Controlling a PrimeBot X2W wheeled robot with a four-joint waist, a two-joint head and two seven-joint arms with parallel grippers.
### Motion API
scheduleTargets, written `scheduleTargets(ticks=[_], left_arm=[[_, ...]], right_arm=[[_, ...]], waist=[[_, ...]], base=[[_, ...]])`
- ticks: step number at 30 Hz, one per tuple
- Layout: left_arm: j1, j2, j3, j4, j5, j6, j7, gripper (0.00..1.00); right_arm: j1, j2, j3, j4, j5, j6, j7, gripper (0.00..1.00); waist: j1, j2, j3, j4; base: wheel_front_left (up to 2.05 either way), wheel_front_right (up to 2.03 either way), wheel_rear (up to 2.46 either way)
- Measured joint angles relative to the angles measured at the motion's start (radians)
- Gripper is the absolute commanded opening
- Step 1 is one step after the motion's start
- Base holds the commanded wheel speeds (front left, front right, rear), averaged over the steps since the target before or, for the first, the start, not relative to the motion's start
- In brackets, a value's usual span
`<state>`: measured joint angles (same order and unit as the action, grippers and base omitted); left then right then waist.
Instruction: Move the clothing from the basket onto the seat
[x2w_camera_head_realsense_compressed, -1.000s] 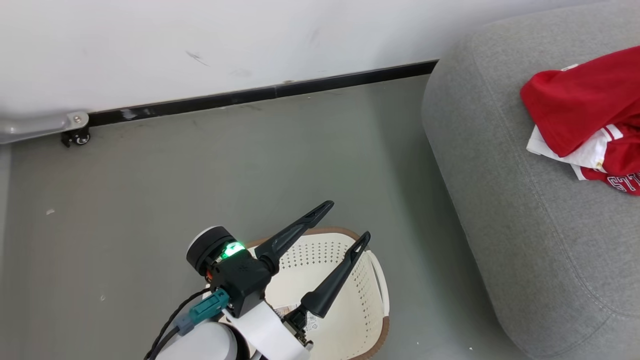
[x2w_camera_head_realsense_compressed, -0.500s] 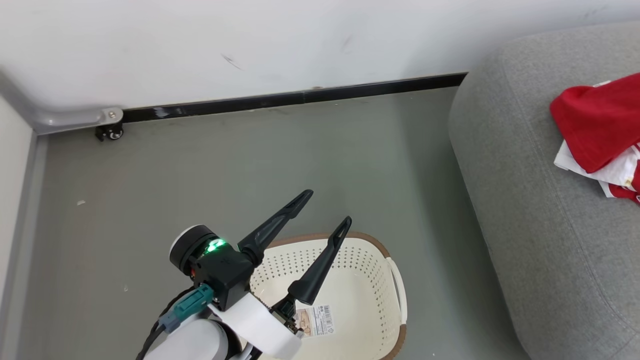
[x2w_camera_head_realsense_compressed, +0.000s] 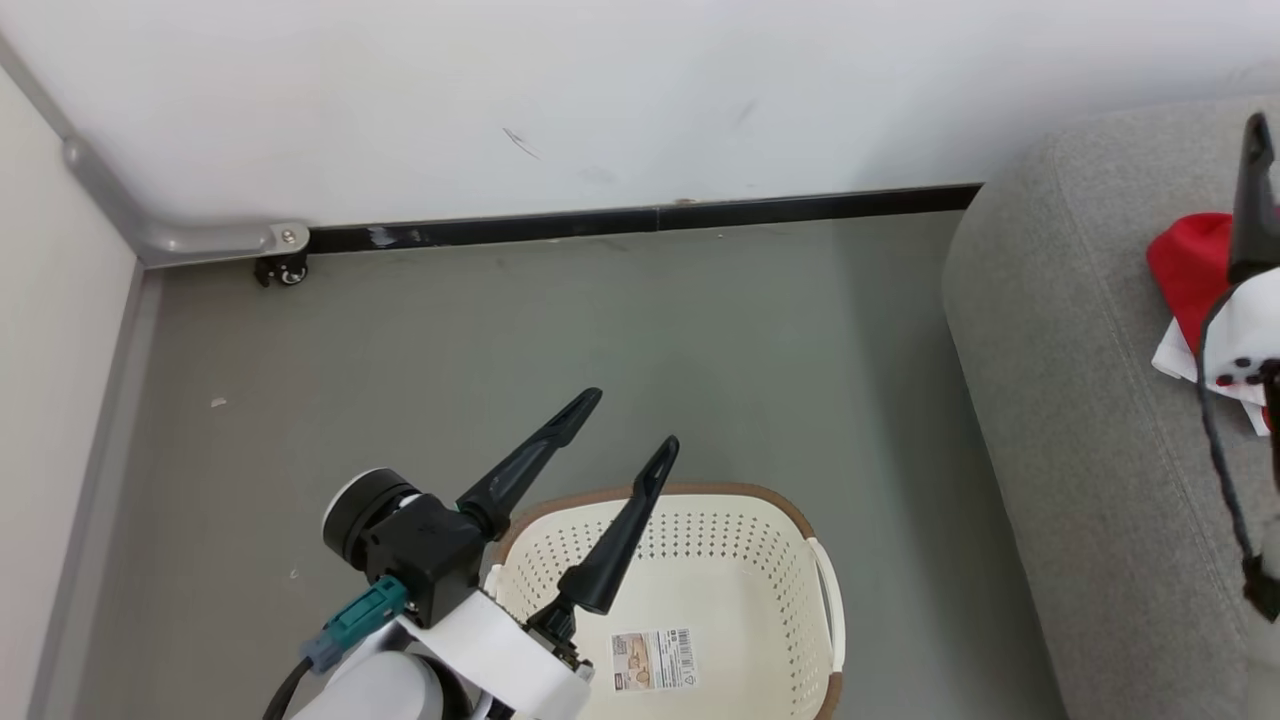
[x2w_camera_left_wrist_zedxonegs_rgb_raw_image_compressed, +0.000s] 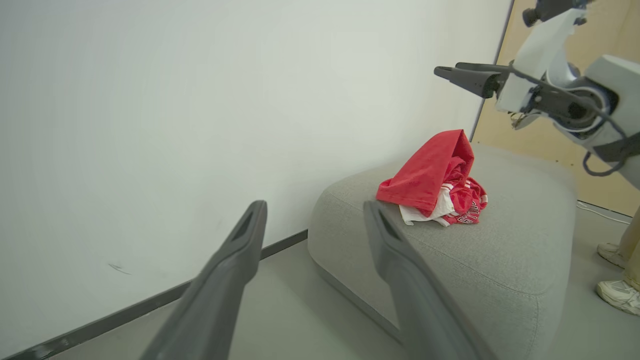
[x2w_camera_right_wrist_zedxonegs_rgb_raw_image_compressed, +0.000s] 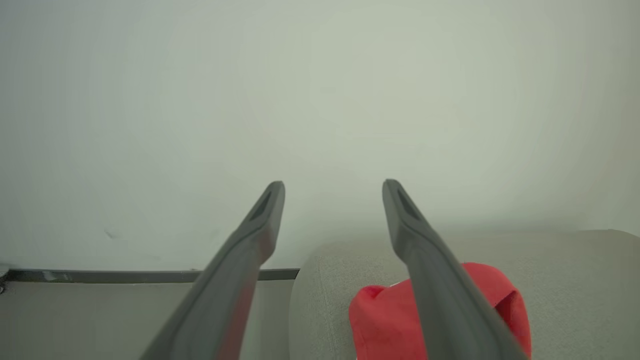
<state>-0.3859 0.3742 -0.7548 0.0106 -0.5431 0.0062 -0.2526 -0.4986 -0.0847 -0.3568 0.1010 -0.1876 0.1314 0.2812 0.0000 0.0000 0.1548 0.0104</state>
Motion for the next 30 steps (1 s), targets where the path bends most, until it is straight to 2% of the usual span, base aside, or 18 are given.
scheduleTargets(ticks=[8,26,30], left_arm=[[0.022,-0.001,0.041,0.018,-0.002,0.012,0.000,1.00],[0.085,-0.009,0.106,0.072,-0.020,0.047,0.000,1.00],[0.101,-0.010,0.137,0.080,-0.029,0.063,0.000,1.00]], right_arm=[[0.075,0.021,-0.013,-0.025,-0.008,0.000,-0.048,1.00],[0.235,0.042,0.045,-0.073,0.006,0.000,-0.107,1.00],[0.262,0.042,0.057,-0.079,0.062,0.000,-0.121,1.00]], waist=[[0.0000,0.0000,-0.026,0.022],[0.0000,0.0000,-0.074,0.048],[0.0000,0.0000,-0.079,0.050]], base=[[0.00,0.00,0.00],[0.00,0.00,0.00],[0.00,0.00,0.00]])
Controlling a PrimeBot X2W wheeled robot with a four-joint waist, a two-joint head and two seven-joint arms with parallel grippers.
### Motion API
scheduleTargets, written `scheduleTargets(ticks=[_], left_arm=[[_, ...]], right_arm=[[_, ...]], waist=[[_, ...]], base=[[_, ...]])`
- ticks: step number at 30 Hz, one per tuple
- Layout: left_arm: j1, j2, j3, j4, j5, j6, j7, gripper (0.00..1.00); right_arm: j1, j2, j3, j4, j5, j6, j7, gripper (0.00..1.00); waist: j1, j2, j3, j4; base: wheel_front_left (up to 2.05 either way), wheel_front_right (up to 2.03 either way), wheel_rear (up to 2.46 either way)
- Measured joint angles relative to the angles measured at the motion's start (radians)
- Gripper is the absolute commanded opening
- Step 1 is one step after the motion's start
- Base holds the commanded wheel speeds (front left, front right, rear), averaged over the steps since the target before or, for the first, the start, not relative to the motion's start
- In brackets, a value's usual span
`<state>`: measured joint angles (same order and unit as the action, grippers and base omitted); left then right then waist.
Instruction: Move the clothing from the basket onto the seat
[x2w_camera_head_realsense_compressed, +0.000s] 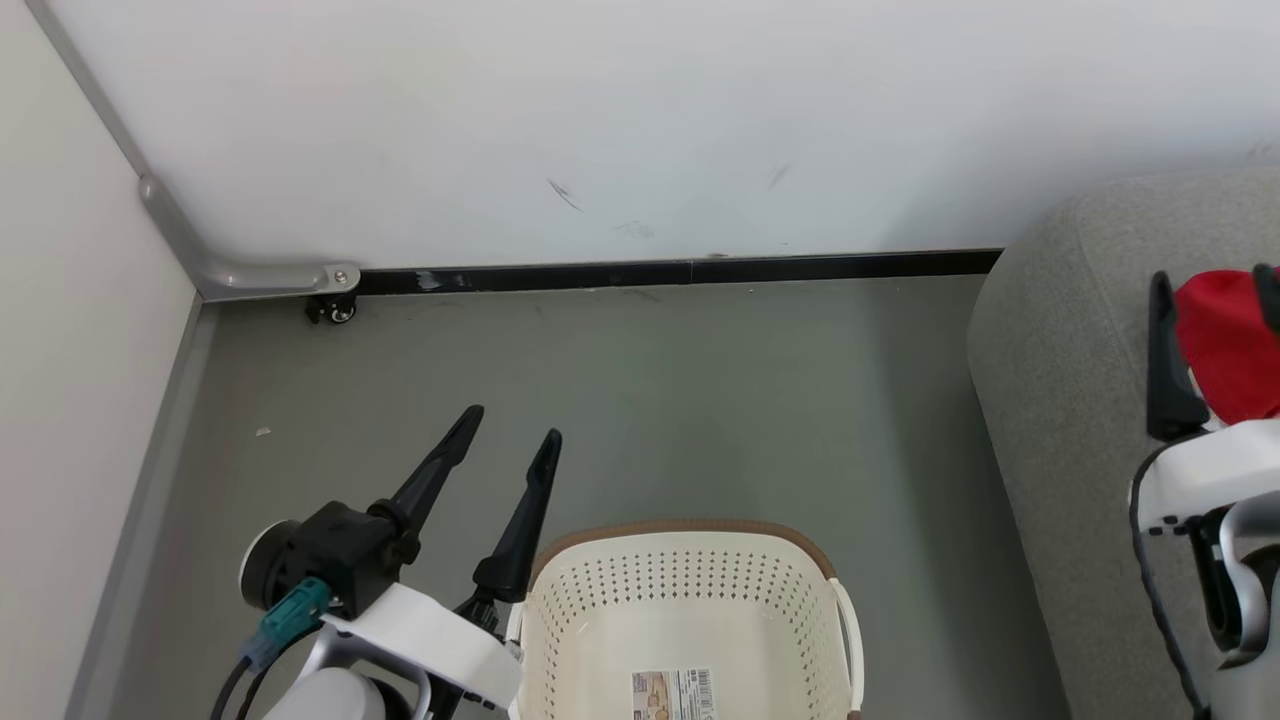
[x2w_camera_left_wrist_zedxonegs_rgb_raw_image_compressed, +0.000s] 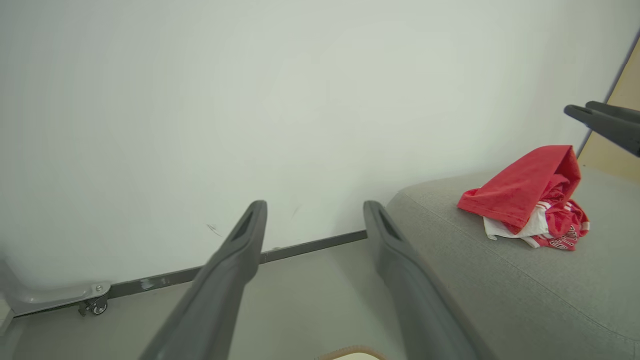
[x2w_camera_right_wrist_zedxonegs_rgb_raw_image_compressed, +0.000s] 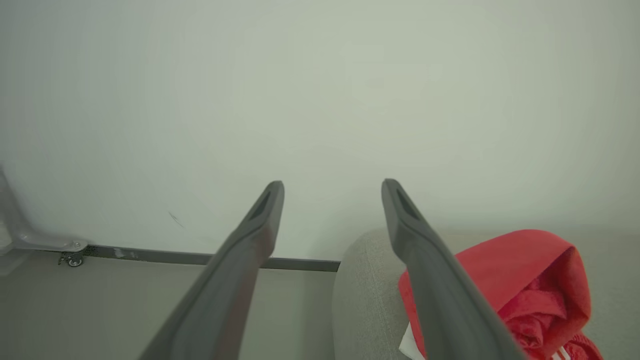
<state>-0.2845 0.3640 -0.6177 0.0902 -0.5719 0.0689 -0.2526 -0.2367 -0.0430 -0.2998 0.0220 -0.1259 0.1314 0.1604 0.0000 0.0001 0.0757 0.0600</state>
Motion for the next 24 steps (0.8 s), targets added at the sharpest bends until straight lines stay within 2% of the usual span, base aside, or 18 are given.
scheduleTargets(ticks=[13,24], left_arm=[[0.040,-0.013,0.069,0.026,-0.017,0.037,0.000,1.00],[0.061,-0.022,0.087,0.037,-0.009,0.046,0.000,1.00]], right_arm=[[0.080,0.002,0.055,-0.012,0.082,0.000,-0.052,1.00],[0.122,0.002,0.054,-0.014,0.110,-0.001,-0.075,1.00]], waist=[[0.0000,0.0000,-0.011,-0.013],[0.0000,0.0000,-0.020,-0.025]], base=[[0.00,0.00,0.00],[0.00,0.00,0.00]])
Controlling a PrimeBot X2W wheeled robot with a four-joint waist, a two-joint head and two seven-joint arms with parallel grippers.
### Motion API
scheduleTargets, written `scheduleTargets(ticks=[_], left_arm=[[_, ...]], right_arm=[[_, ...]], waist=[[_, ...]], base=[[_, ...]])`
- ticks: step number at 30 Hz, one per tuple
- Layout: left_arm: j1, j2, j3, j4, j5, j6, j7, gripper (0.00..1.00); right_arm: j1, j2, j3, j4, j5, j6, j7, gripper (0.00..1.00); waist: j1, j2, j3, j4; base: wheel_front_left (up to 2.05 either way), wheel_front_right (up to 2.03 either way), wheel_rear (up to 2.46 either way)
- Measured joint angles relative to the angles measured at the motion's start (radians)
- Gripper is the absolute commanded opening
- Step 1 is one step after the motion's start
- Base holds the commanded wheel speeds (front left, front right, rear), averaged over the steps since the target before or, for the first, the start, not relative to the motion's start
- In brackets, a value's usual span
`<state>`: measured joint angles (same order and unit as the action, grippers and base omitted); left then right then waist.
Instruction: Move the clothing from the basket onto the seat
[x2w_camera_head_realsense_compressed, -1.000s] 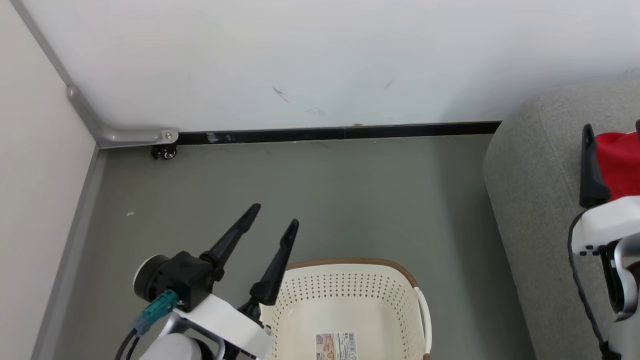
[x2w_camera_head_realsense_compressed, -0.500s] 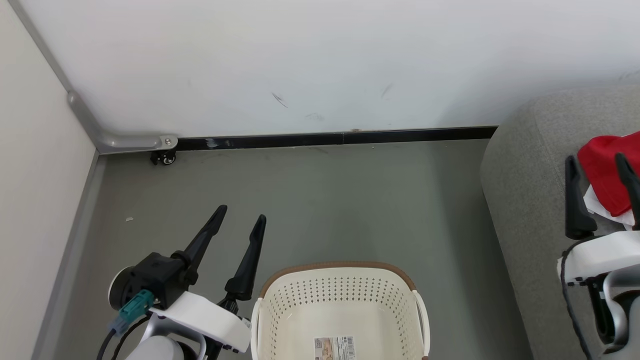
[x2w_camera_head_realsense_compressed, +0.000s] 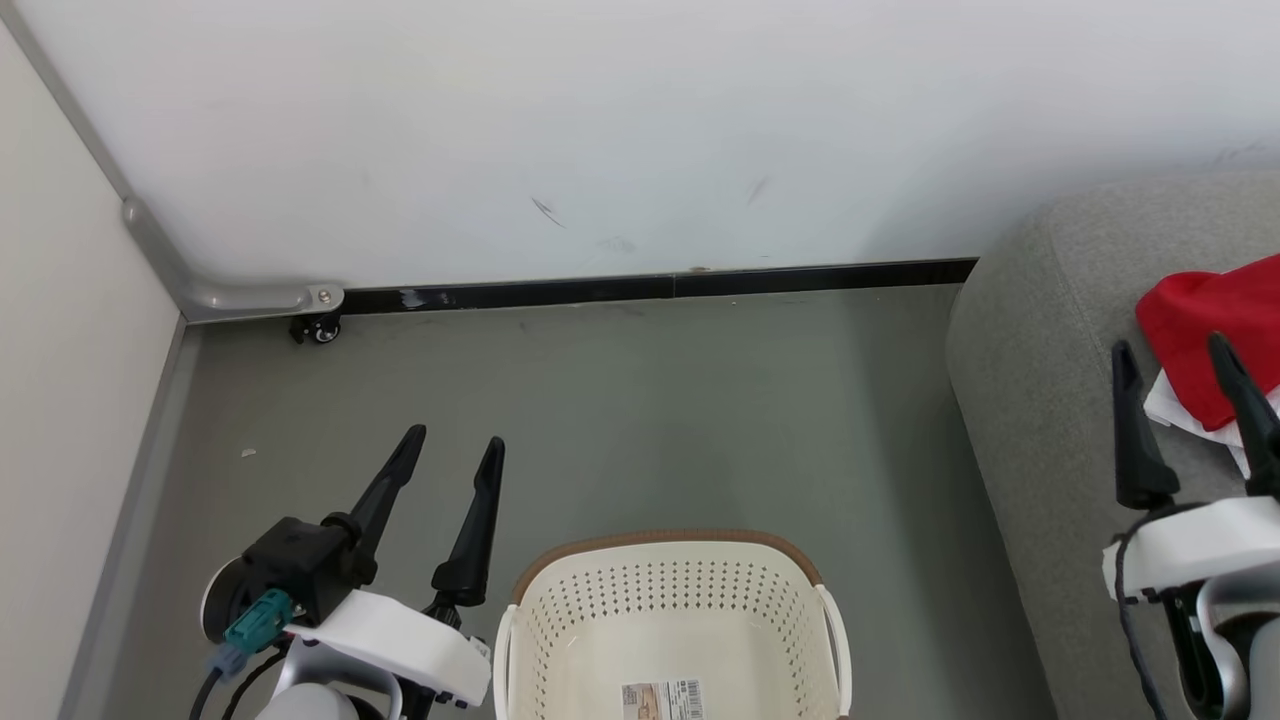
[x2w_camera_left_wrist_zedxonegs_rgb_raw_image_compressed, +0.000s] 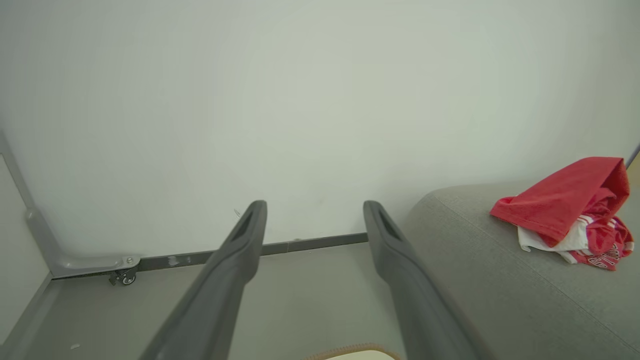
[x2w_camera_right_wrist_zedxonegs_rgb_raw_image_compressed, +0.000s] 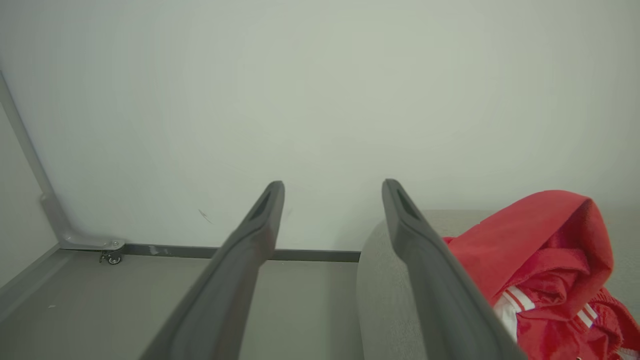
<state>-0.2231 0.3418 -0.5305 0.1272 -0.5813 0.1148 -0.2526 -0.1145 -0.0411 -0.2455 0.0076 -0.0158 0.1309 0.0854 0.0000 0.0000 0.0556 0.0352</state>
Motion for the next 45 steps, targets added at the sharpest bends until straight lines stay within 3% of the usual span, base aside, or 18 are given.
scheduleTargets(ticks=[29,45], left_arm=[[0.072,-0.017,0.078,0.071,0.005,0.035,0.000,1.00],[0.093,-0.030,0.119,0.086,0.022,0.079,0.000,1.00]], right_arm=[[0.079,0.002,-0.010,0.007,0.020,0.000,-0.016,1.00],[0.100,0.003,-0.008,0.007,0.037,0.000,-0.016,1.00]], waist=[[0.0000,0.0000,-0.057,-0.007],[0.0000,0.0000,-0.076,0.005]], base=[[0.00,0.00,0.00],[0.00,0.00,0.00]])
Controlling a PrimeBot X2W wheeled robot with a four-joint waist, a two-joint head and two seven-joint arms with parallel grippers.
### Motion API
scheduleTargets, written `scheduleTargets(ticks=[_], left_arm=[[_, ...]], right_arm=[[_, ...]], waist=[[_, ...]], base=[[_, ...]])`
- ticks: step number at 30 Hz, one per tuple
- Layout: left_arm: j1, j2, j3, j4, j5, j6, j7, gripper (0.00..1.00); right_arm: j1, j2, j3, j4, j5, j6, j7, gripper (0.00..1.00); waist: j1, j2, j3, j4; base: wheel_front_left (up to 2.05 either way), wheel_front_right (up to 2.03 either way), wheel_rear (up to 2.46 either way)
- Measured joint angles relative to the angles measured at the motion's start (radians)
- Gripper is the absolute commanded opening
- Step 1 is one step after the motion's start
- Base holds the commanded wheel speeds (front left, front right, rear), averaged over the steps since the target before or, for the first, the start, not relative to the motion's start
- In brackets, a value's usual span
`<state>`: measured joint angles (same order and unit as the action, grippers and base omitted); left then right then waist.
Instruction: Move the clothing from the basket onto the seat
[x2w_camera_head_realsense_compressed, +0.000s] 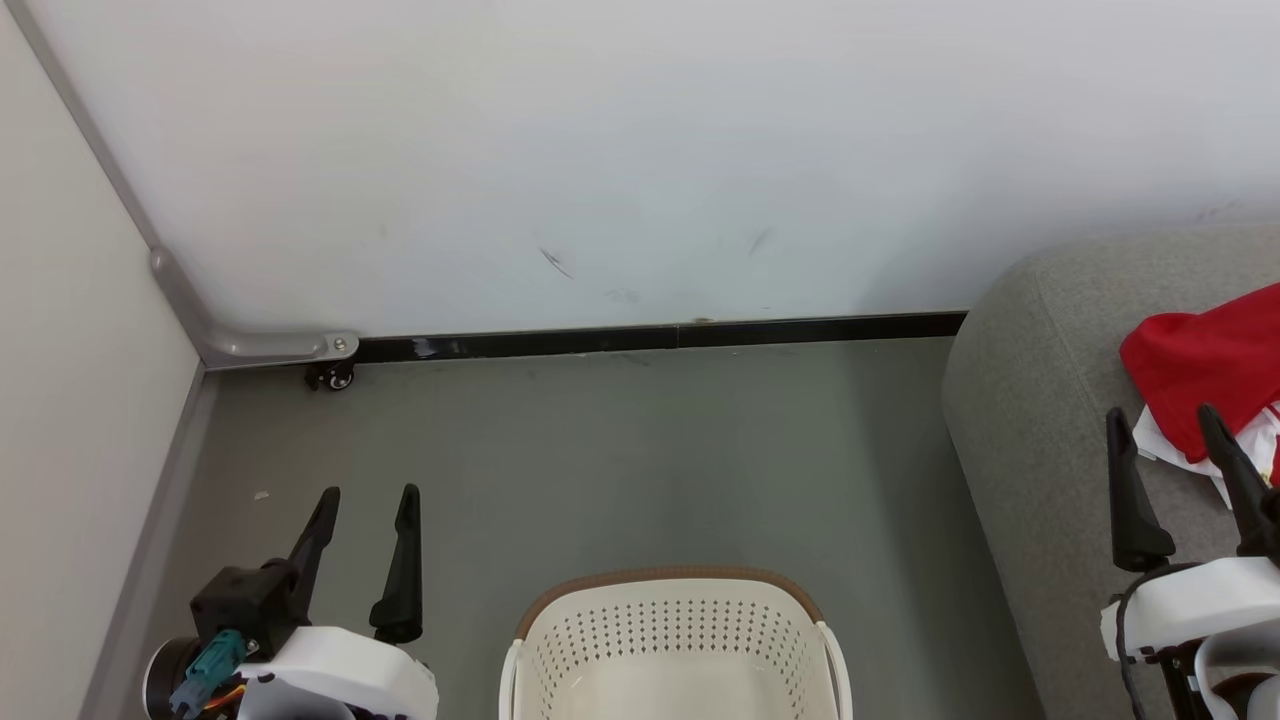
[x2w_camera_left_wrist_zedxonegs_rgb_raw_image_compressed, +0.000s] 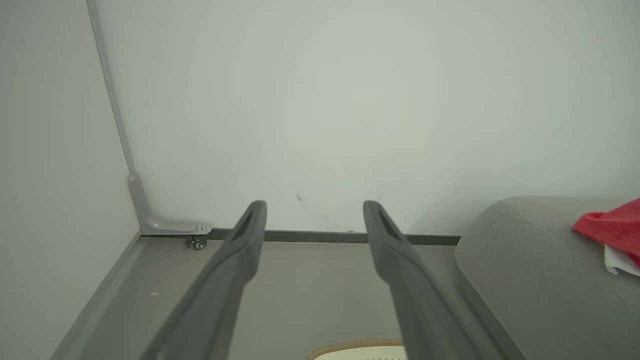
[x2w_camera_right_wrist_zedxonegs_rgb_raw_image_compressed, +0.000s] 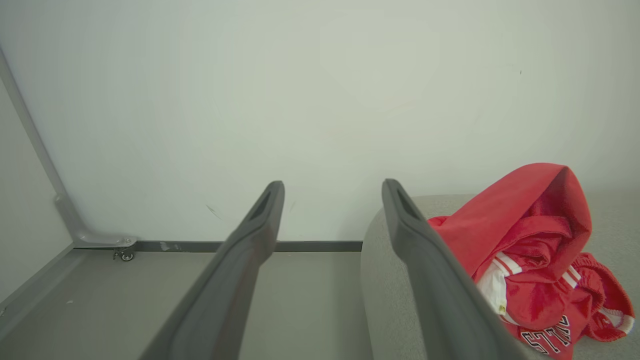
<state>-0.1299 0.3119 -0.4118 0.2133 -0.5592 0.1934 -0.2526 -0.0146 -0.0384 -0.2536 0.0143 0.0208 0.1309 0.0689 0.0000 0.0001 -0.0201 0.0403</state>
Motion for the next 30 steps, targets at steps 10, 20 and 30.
scheduleTargets(ticks=[10,20,30], left_arm=[[0.003,0.002,0.000,0.006,0.004,-0.002,0.000,1.00],[0.003,0.011,0.000,0.012,0.009,-0.010,0.000,1.00],[0.001,0.015,-0.001,0.022,0.018,-0.027,0.000,1.00]], right_arm=[[0.015,0.000,-0.001,0.002,0.006,0.000,0.000,1.00],[0.019,0.001,0.008,0.001,0.015,0.000,0.000,1.00],[0.037,0.001,0.034,-0.009,0.013,0.000,0.008,1.00]], waist=[[0.0000,0.0000,-0.016,0.009],[0.0000,0.0000,-0.019,0.007],[0.0000,0.0000,-0.016,-0.001]], base=[[0.00,0.00,0.00],[0.00,0.00,0.00],[0.00,0.00,0.00]])
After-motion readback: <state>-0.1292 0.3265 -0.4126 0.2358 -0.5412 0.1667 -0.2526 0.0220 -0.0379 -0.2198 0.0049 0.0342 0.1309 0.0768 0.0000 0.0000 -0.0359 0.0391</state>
